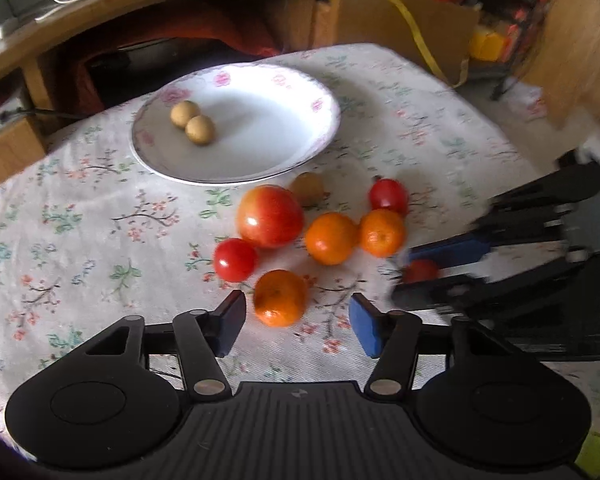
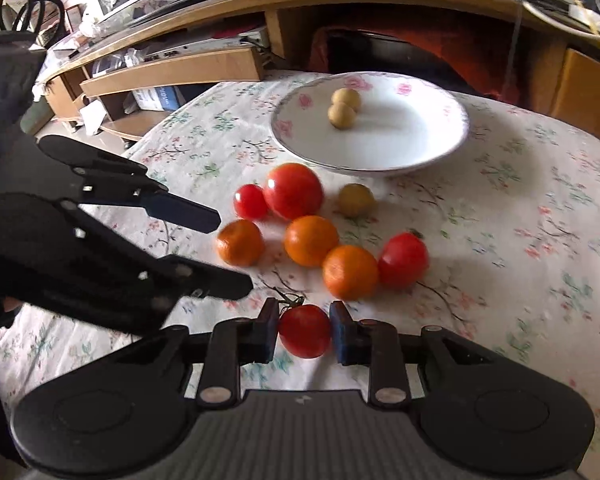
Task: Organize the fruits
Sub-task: 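Grasp a red tomato with the right tool while the left tool grasps a tangerine, then lower the tangerine into the bowl and open the left tool while the right tool carries the tomato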
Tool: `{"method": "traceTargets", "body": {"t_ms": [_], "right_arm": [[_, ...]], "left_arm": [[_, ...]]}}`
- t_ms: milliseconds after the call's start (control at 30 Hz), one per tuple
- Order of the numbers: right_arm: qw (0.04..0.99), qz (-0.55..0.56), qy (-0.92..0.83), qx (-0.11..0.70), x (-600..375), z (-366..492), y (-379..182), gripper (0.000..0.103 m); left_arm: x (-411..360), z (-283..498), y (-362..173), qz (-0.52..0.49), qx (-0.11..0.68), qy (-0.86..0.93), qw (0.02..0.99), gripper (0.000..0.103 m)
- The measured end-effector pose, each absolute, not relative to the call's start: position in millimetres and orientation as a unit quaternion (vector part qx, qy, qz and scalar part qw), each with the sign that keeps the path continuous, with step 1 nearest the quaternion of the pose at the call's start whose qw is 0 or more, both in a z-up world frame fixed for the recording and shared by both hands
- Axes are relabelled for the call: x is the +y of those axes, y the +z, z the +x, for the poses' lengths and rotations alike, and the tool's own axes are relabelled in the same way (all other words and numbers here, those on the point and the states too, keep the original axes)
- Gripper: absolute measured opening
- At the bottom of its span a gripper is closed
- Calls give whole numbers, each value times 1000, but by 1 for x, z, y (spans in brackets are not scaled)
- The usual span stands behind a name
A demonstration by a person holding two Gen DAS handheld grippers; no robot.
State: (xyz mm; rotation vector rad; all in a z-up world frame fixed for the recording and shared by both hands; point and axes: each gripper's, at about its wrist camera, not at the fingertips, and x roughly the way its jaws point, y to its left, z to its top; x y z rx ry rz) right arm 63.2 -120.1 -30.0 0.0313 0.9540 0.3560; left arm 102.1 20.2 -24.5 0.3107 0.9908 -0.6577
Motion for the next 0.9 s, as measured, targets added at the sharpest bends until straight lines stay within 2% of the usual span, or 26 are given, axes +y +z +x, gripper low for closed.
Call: {"method": "traceTargets", "body": {"t_ms": [167,233,367,900], "right_arm": [[881,15,159,446,-131,55,-16,21],[882,19,155,444,-135,54,-10,21],[887,16,146,437,-139,54,-1,21],[902,-5,131,411,-136,57,32,21]], "left_arm": [[11,106,-32,151,480,-269,821,51],[8,103,-32,156,479,-255,825,50],[3,101,-30,157,483,-234,829,40],[-5,83,13,136,439,-210,863,40]]}}
